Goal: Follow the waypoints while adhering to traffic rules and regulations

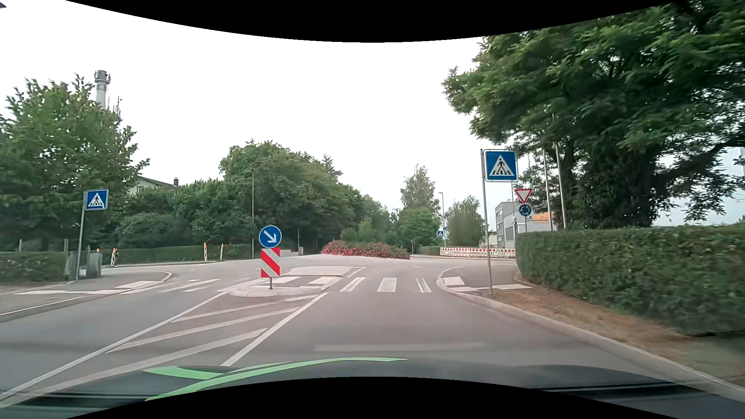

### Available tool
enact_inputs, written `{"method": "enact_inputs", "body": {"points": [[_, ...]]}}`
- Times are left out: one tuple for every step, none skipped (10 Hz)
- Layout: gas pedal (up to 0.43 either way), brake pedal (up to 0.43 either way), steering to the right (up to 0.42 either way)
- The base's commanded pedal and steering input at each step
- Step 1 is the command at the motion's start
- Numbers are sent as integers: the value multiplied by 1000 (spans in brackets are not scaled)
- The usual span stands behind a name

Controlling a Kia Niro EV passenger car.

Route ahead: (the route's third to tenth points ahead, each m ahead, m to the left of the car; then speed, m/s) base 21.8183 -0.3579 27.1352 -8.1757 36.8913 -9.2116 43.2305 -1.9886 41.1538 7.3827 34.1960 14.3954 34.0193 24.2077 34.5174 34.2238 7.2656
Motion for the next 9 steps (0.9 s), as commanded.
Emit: {"method": "enact_inputs", "body": {"points": [[0,116,9],[0,128,10],[0,134,12],[0,140,13],[0,140,14],[0,146,17],[0,152,21],[0,152,24],[0,152,25]]}}
